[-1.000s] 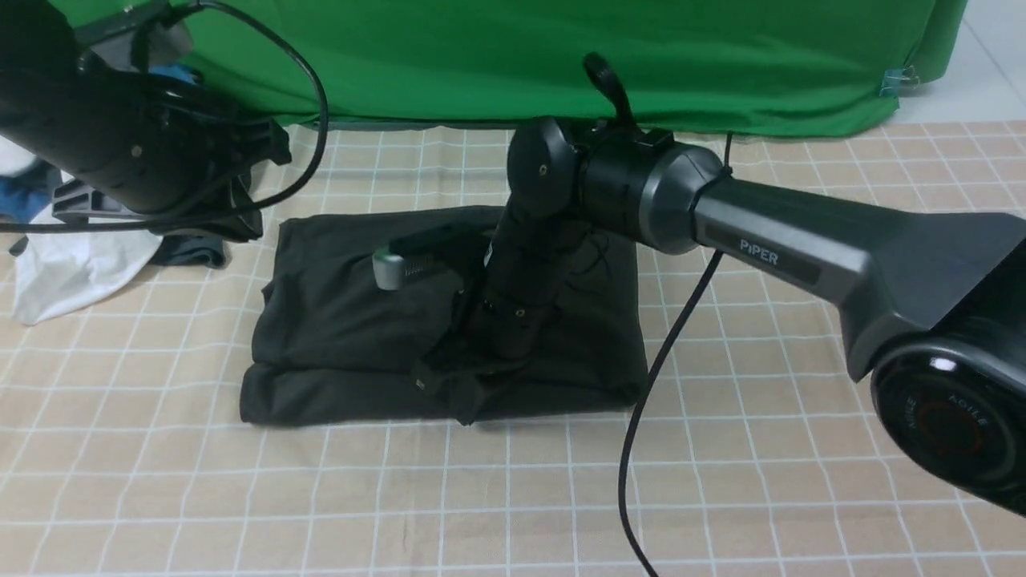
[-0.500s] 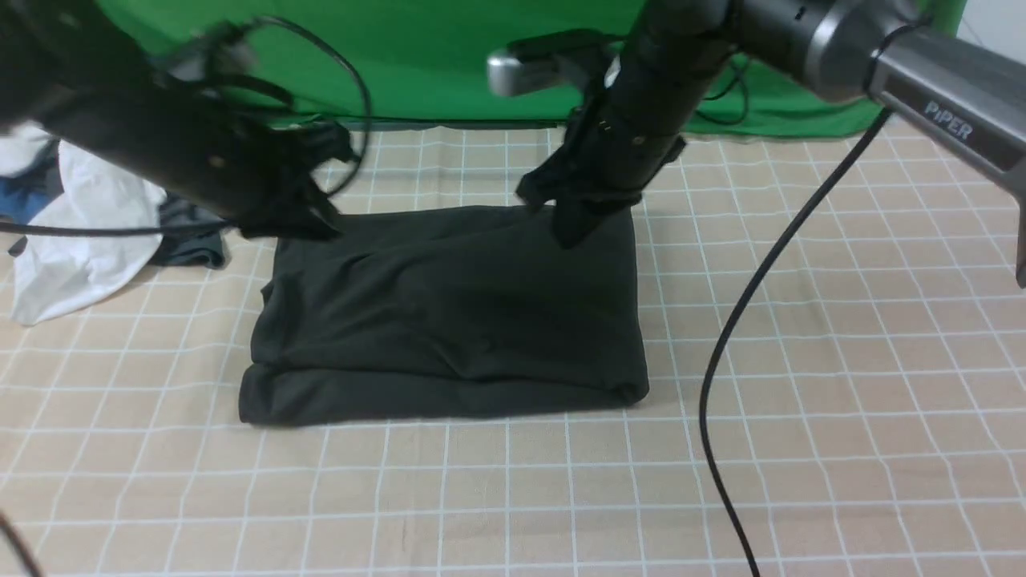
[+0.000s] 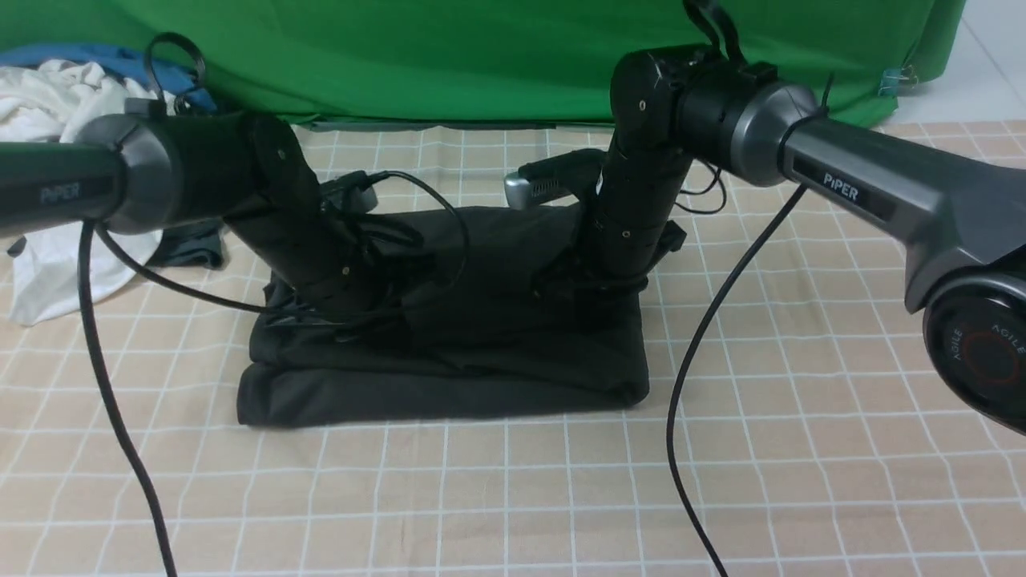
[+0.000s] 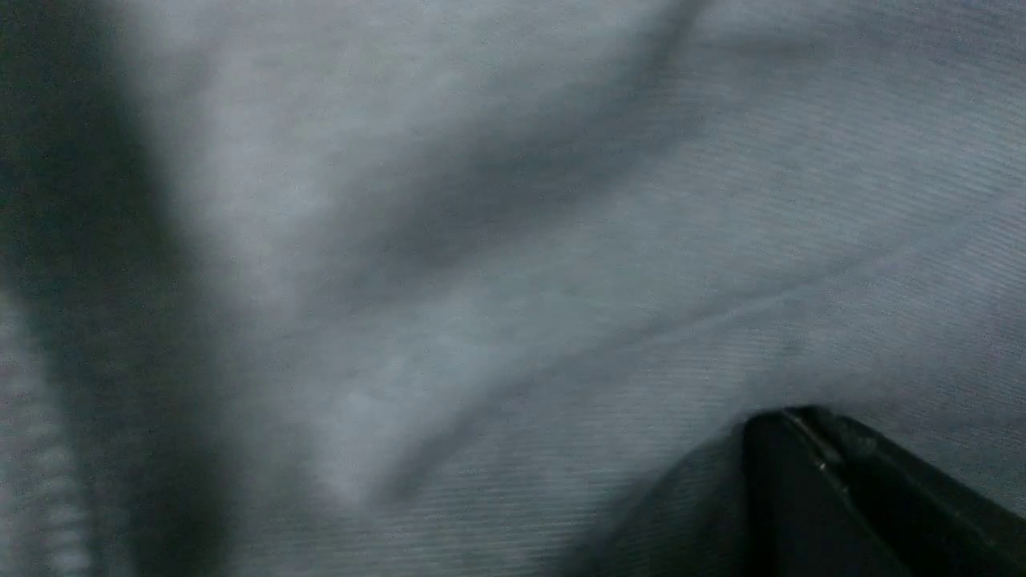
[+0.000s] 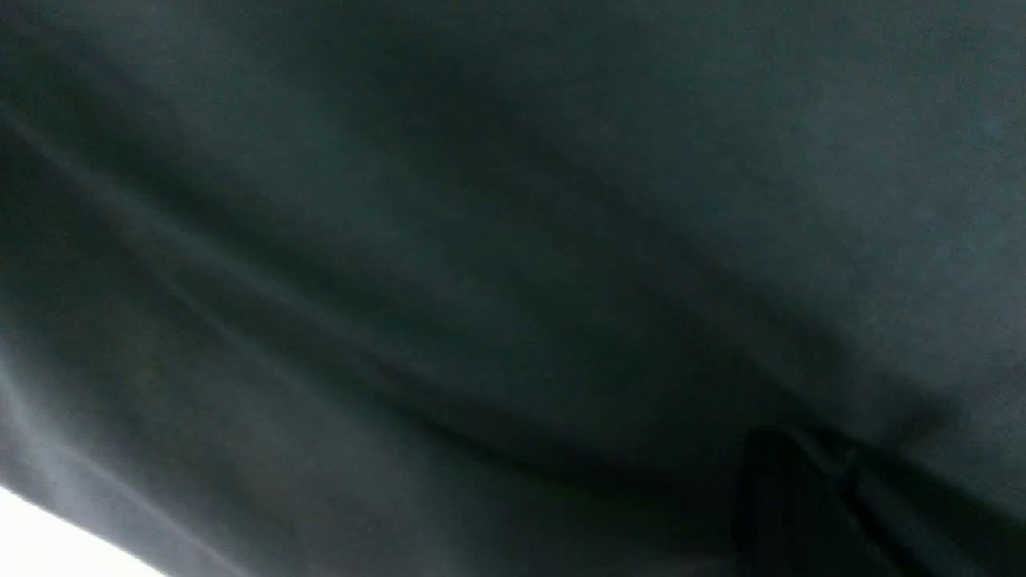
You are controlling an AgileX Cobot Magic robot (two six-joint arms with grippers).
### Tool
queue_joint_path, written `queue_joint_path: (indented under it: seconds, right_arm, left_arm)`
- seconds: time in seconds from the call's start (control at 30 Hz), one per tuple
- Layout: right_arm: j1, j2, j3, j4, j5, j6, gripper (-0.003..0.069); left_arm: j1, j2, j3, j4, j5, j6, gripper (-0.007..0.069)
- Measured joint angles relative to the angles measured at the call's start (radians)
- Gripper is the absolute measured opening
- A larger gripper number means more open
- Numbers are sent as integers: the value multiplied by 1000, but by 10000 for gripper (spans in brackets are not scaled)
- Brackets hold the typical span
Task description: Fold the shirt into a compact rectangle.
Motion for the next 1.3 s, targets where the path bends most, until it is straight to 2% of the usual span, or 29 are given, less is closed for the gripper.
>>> queue_joint_path:
  seconds: [0.27, 0.37, 0.53, 0.73, 0.93, 1.07, 1.2, 1.3]
  right_arm:
    - [-7, -5, -57, -56, 13, 8, 35]
    - [-17, -14, -131, -70, 13, 11, 35]
    - [-21, -28, -236, -76, -20, 16, 35]
    - [-30, -9, -265, -74, -87, 30, 35]
    - [-63, 73, -266, -73, -116, 31, 35]
    - [-84, 138, -267, -63, -168, 51, 38]
    - [-90, 139, -296, -61, -97, 39, 38]
    - [-101, 119, -325, -60, -12, 23, 38]
  left_arm:
    - [18, -148, 8, 104, 63, 25, 14]
    - [27, -202, 8, 113, 25, 27, 14]
    - [53, -210, 6, 64, -47, 27, 14]
    - [59, -82, -34, -23, -125, 73, 14]
    - [63, 20, -42, -29, -197, 78, 14]
    - [89, 53, -42, -28, -275, 37, 14]
    - [112, 33, -53, -23, -272, 20, 14]
    - [120, -35, -53, -11, -192, 50, 14]
